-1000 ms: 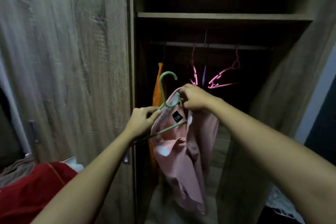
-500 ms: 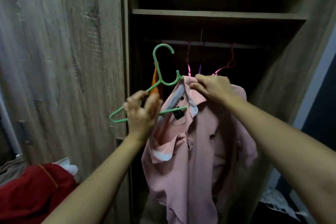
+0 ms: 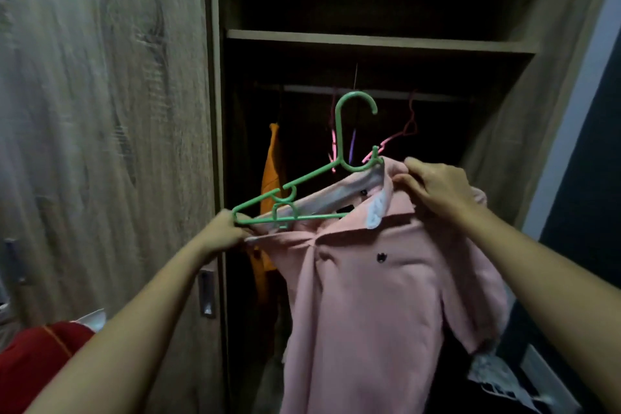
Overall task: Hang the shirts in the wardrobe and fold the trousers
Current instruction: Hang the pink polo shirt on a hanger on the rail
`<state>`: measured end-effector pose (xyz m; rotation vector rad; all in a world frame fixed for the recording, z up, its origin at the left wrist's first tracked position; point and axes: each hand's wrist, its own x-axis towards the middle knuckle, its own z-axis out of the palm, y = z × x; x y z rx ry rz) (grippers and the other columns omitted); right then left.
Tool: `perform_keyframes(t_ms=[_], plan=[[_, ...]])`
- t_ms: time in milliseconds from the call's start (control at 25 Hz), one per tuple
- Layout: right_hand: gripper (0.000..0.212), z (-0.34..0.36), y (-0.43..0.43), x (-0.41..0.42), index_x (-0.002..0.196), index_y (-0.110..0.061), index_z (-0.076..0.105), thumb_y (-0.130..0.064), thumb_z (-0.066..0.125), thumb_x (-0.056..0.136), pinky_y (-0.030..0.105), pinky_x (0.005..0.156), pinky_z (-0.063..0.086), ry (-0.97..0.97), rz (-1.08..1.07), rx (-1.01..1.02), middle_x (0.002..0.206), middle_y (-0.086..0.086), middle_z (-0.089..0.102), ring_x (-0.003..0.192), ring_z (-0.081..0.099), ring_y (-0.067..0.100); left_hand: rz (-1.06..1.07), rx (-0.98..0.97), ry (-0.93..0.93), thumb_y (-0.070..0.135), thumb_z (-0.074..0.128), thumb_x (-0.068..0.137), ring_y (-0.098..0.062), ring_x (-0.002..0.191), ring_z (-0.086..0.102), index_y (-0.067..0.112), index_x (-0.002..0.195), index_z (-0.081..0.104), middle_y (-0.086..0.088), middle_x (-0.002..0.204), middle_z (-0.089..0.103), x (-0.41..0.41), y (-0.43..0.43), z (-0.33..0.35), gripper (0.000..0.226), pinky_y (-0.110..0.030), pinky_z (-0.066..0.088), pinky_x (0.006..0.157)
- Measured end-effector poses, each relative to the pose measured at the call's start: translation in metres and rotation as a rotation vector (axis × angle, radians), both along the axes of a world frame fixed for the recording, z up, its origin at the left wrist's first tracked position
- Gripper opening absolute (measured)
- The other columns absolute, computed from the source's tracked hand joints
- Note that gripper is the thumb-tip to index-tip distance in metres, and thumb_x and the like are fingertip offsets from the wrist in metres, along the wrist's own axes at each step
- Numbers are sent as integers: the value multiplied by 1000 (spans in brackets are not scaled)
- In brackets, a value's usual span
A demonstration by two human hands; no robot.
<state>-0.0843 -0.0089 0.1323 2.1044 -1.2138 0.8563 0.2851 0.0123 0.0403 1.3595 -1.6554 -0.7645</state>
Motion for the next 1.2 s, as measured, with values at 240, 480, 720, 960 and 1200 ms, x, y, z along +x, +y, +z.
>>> perform_keyframes(t_ms=[240, 480, 720, 960, 1200], plan=[[58, -26, -3, -13, 78, -16, 46, -66, 18, 79, 33, 54, 33, -71, -24, 59, 73, 10, 66, 72, 64, 34, 82, -53, -112, -10, 65, 73, -4, 41, 47, 19, 67, 75, -3, 49, 60, 17, -2, 55, 32, -15, 37, 40], [49, -29, -5, -16, 79, -17, 48, -62, 29, 82, 30, 49, 36, 8, -37, 5, 72, 9, 66, 66, 65, 31, 288, -95, -117, -15, 55, 71, -3, 40, 49, 11, 75, 76, 7, 47, 64, 7, 0, 66, 34, -15, 42, 42], [37, -23, 1, 33, 99, -21, 52, -55, 40, 90, 31, 58, 37, 103, -136, 69, 95, 10, 70, 87, 67, 32, 672, -309, -484, 7, 61, 73, -39, 87, 63, 4, 86, 76, -24, 87, 69, -12, 5, 71, 20, -35, 48, 74], [38, -9, 3, 58, 105, -23, 56, -54, 37, 93, 36, 69, 41, -136, -157, 254, 109, 9, 67, 102, 61, 35, 359, -957, -685, 17, 47, 73, -35, 56, 58, -1, 81, 70, -19, 68, 55, -84, 26, 48, 31, -33, 46, 49], [35, 0, 3, 31, 75, -26, 46, -58, 37, 87, 32, 61, 39, -281, 61, 260, 66, -3, 59, 80, 63, 31, 543, -964, -788, 53, 46, 83, -32, 98, 58, 15, 124, 51, -13, 116, 62, -53, 28, 64, 56, -42, 48, 79]])
